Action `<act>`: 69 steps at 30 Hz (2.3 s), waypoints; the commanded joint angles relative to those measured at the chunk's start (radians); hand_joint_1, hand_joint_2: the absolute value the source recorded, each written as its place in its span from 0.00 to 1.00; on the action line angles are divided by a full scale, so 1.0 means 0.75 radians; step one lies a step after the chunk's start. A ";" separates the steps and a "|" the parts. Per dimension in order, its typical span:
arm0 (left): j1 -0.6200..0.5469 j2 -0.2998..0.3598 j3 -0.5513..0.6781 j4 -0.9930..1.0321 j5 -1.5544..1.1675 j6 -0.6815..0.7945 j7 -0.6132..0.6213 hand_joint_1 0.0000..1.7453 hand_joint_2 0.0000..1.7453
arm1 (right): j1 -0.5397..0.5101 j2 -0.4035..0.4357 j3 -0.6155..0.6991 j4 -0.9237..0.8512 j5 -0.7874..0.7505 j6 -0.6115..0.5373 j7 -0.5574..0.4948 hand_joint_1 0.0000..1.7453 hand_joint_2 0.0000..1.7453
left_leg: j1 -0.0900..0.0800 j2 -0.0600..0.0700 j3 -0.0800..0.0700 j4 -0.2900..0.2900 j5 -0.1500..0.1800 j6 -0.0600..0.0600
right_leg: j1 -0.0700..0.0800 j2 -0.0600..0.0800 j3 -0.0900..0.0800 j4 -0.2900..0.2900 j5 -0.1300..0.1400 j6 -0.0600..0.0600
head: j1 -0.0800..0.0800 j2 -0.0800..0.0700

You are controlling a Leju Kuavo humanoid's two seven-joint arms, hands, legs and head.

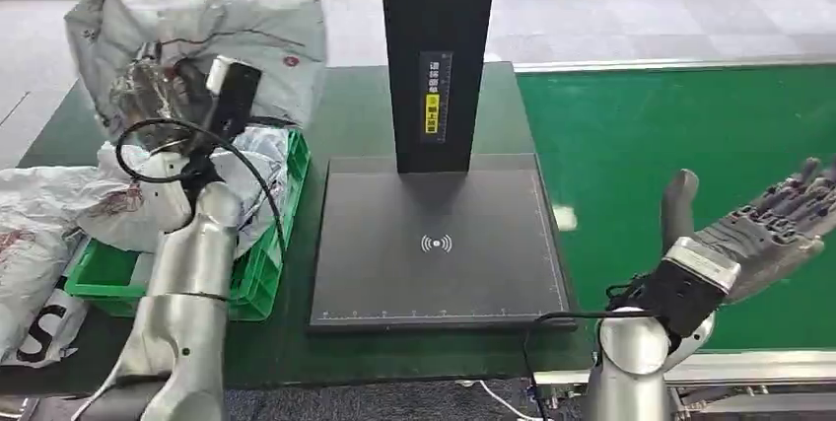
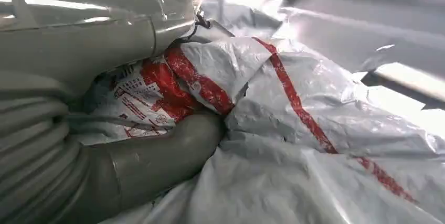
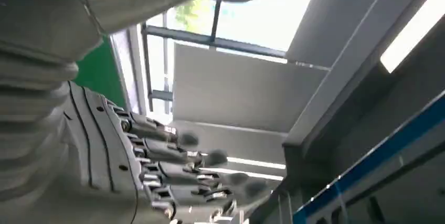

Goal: Moved the parcel from conveyor to table for the left to box.

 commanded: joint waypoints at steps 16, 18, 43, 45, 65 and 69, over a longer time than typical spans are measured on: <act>-0.149 0.095 0.677 0.400 -0.229 0.000 0.087 1.00 1.00 | 0.055 0.058 -0.033 0.102 0.018 0.004 0.000 0.00 1.00 | 0.005 -0.012 -0.004 -0.001 0.003 -0.001 | 0.005 -0.010 0.001 -0.002 -0.001 -0.001 | 0.001 0.000; -0.146 0.096 0.688 0.399 -0.230 0.000 0.094 1.00 1.00 | 0.052 0.058 -0.035 0.109 0.019 0.004 0.000 0.00 1.00 | 0.005 -0.012 -0.002 -0.004 0.004 -0.001 | 0.005 -0.011 0.004 -0.005 0.000 -0.001 | 0.001 0.000; -0.115 0.026 0.797 0.222 -0.109 0.000 -0.145 0.00 1.00 | 0.046 0.058 -0.034 0.160 0.034 0.004 0.001 0.00 1.00 | 0.005 -0.013 -0.003 -0.004 0.004 -0.001 | 0.005 -0.012 0.003 -0.005 -0.001 -0.001 | 0.001 0.000; -0.113 0.016 0.826 0.199 -0.086 0.000 -0.200 0.00 1.00 | 0.044 0.058 -0.037 0.178 0.033 0.004 0.000 0.00 1.00 | 0.005 -0.013 -0.002 -0.005 0.004 -0.001 | 0.005 -0.012 0.004 -0.005 -0.001 -0.001 | 0.001 0.000; -0.031 -0.061 0.641 0.055 0.669 -0.010 -0.752 0.00 1.00 | 0.009 0.058 -0.093 0.294 0.010 0.004 0.000 0.00 1.00 | 0.005 -0.014 -0.004 -0.003 0.004 -0.001 | 0.004 -0.013 0.002 -0.003 -0.001 -0.001 | 0.001 0.000; 0.083 -0.069 0.472 -0.115 0.836 -0.004 -0.758 0.00 1.00 | 0.016 0.058 -0.098 0.312 0.006 0.004 0.000 0.00 1.00 | 0.005 -0.013 -0.004 -0.003 0.003 -0.001 | 0.005 -0.013 0.002 -0.004 -0.001 -0.001 | 0.001 0.000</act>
